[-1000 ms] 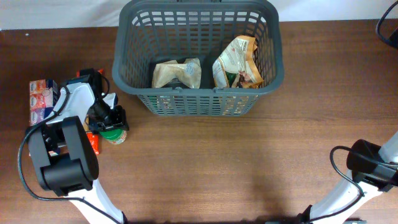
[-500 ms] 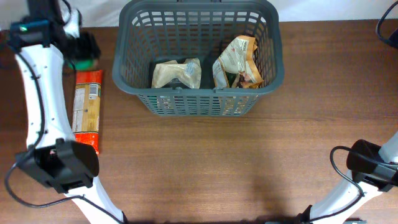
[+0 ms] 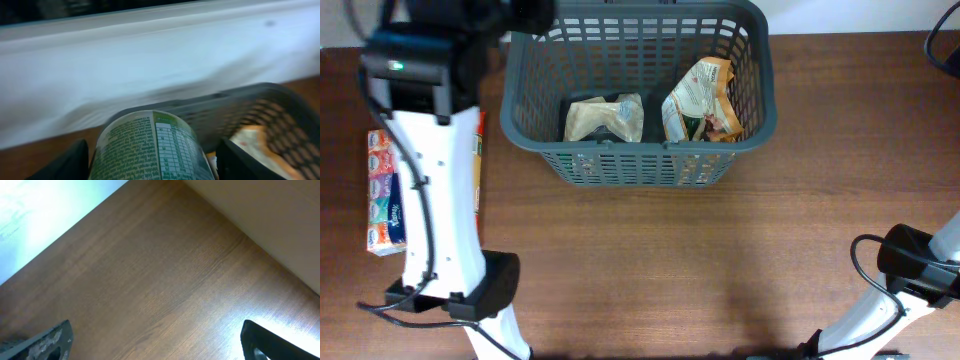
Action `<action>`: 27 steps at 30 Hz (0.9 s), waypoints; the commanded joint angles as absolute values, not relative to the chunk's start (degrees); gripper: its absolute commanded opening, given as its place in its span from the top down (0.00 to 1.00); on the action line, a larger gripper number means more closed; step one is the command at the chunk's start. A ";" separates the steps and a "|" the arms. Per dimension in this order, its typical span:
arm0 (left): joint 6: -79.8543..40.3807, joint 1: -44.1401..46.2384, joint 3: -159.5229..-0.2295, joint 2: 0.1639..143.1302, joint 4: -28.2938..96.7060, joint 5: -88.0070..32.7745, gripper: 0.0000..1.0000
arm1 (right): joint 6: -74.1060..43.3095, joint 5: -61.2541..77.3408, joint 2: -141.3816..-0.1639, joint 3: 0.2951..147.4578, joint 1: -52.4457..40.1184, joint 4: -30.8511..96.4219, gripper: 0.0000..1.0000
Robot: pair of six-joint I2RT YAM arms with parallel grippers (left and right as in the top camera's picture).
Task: Pack container
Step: 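Lift the jar with the left gripper, drop it into the basket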
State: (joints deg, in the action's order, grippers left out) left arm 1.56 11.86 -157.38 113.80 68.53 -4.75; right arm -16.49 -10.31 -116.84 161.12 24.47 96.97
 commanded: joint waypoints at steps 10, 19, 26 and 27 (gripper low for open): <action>3.53 20.45 -154.36 122.80 72.14 -5.17 0.98 | -16.56 -11.20 -116.09 160.92 24.82 97.30 0.01; 3.51 21.39 -152.59 132.64 80.23 -5.19 0.98 | -16.56 -11.20 -116.09 160.92 24.82 97.30 0.01; 3.05 21.39 -152.57 138.19 80.79 -5.19 0.98 | -16.56 -11.20 -116.09 160.92 24.82 97.30 0.01; 3.05 21.39 -152.55 138.78 80.77 -5.19 0.96 | -16.56 -11.20 -116.09 160.92 24.82 97.30 0.01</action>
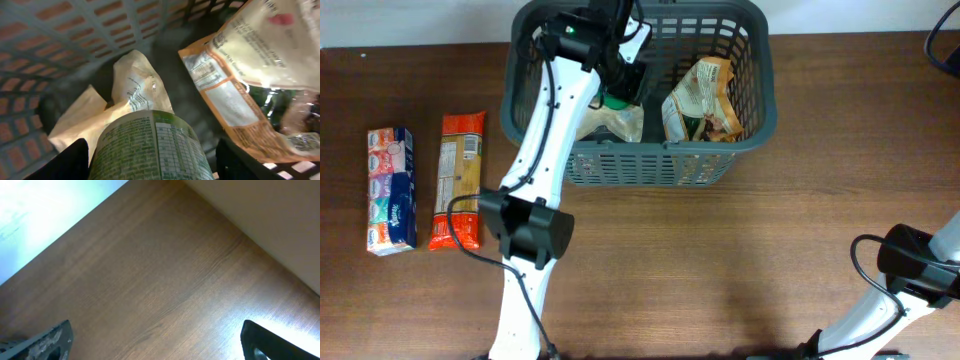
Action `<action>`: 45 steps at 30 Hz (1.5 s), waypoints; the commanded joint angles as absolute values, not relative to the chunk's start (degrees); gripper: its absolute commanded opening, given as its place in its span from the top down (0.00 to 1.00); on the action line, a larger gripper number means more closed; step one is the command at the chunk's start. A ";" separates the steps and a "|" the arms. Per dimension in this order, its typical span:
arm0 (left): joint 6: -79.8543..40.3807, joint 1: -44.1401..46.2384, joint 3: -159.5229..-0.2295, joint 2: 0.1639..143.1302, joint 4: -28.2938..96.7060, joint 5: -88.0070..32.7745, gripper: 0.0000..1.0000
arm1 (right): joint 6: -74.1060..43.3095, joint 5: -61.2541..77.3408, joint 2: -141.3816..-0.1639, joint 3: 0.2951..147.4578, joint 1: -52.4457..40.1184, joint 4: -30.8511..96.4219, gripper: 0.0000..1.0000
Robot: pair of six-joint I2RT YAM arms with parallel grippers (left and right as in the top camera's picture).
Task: Pack container
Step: 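Lift the jar with the left gripper, drop it into the basket, then move the left gripper to the orange pasta packet and grasp it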
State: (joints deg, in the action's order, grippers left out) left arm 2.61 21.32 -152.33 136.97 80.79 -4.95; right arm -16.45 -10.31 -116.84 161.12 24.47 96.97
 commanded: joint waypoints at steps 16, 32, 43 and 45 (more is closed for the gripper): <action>3.05 21.39 -147.20 142.63 80.84 -5.19 0.55 | -16.56 -11.20 -116.09 160.92 24.82 97.30 0.01; 3.09 20.82 -156.18 140.81 82.67 -4.91 0.01 | -16.56 -11.20 -116.09 160.92 24.82 97.30 0.01; 0.86 13.21 -164.77 120.92 89.17 14.83 0.01 | -16.56 -11.20 -116.09 160.92 24.82 97.30 0.01; -2.26 7.97 -164.75 118.06 94.63 14.26 0.01 | -16.58 -11.20 -116.09 160.92 24.82 97.32 0.01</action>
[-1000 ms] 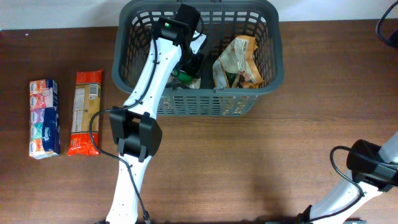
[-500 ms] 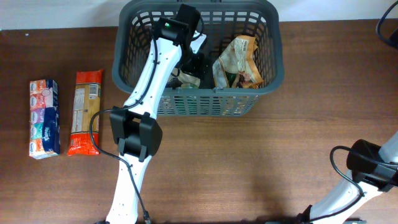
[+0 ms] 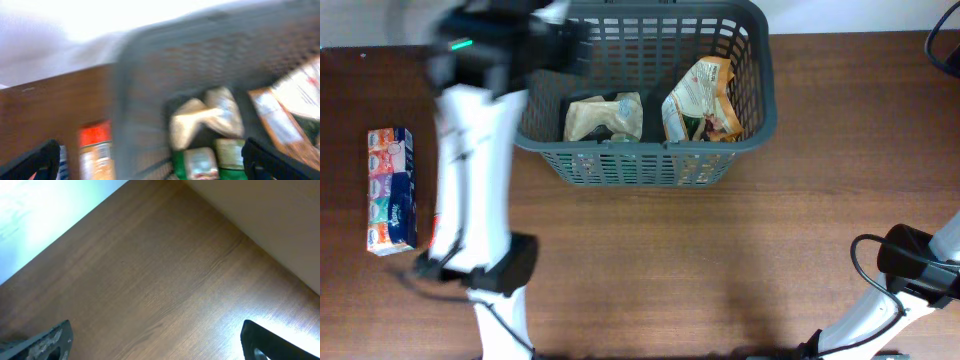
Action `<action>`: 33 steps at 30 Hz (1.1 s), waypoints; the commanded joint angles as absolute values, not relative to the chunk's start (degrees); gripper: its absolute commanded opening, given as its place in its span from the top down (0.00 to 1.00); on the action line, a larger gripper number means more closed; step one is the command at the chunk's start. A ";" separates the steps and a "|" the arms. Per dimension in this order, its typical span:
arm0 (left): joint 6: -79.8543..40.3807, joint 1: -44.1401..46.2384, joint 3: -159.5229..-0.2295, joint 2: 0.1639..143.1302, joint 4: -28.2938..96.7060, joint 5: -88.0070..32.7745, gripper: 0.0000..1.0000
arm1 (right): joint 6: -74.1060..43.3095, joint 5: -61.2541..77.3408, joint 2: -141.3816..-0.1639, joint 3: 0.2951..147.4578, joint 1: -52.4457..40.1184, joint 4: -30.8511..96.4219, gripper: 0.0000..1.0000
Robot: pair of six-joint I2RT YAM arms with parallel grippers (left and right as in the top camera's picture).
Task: Pack container
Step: 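Move the left gripper to the orange pasta packet and grasp it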
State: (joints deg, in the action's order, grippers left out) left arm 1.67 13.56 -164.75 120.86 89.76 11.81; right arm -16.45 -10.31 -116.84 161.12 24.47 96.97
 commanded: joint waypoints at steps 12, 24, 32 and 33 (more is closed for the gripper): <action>0.03 -14.17 -158.85 112.73 96.68 -0.27 0.01 | -16.56 -11.20 -116.09 160.92 24.82 97.30 0.01; 0.54 -20.78 -116.25 112.25 85.23 -0.73 0.01 | -16.56 -11.20 -116.09 160.92 24.82 97.30 0.01; 10.28 -20.84 -94.02 112.27 67.29 -0.86 0.01 | -16.56 -11.20 -116.09 160.92 24.82 97.30 0.01; 10.26 -20.84 -92.73 112.27 66.17 -0.14 0.01 | -16.56 -11.20 -116.09 160.92 24.82 97.30 0.01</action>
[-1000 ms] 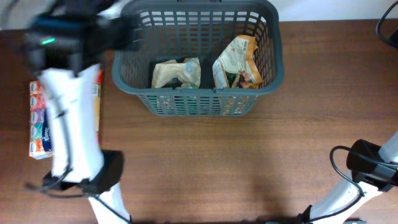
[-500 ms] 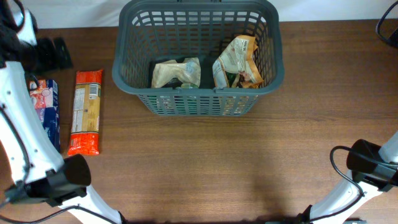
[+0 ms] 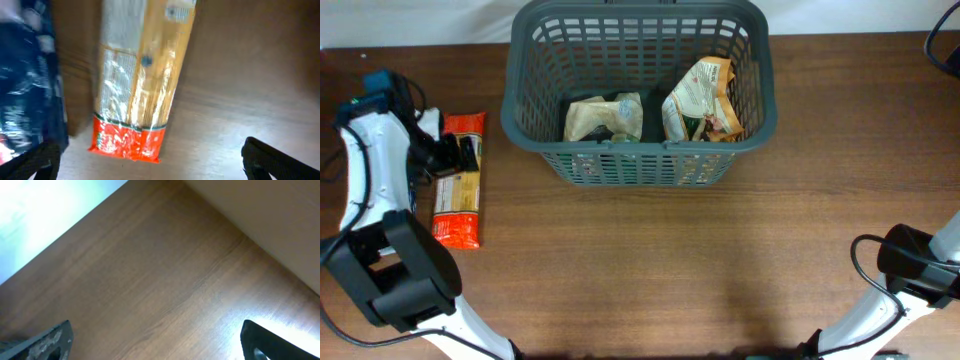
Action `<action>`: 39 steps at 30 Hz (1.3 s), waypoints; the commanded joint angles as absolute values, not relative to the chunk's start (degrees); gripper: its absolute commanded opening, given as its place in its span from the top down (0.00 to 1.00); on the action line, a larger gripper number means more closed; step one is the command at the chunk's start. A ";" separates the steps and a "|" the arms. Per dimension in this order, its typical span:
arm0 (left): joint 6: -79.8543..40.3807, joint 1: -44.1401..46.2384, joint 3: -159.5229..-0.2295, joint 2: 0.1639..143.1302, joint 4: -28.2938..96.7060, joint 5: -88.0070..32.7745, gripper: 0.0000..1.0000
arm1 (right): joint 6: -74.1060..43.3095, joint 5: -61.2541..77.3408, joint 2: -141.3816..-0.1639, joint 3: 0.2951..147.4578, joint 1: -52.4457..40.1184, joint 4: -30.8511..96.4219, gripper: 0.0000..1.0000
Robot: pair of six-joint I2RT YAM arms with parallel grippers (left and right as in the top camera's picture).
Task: Pack container
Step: 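Move the left gripper to the orange pasta packet and grasp it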
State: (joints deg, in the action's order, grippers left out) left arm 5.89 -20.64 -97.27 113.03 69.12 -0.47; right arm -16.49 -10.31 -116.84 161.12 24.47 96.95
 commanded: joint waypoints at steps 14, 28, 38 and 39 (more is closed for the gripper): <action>12.78 -20.91 -87.61 112.55 53.28 4.29 0.01 | -16.56 -11.20 -116.09 160.92 24.82 97.30 0.01; 13.80 -20.88 -87.61 116.51 51.16 4.03 0.01 | -16.58 -11.20 -116.09 160.92 24.82 97.30 0.01; 13.82 -20.88 -87.61 121.73 50.35 0.69 0.01 | -16.56 -11.20 -116.09 160.92 24.82 97.30 0.01; 13.82 -20.88 -87.61 122.23 50.33 -0.27 0.01 | -16.56 -11.20 -116.09 160.92 24.82 97.30 0.01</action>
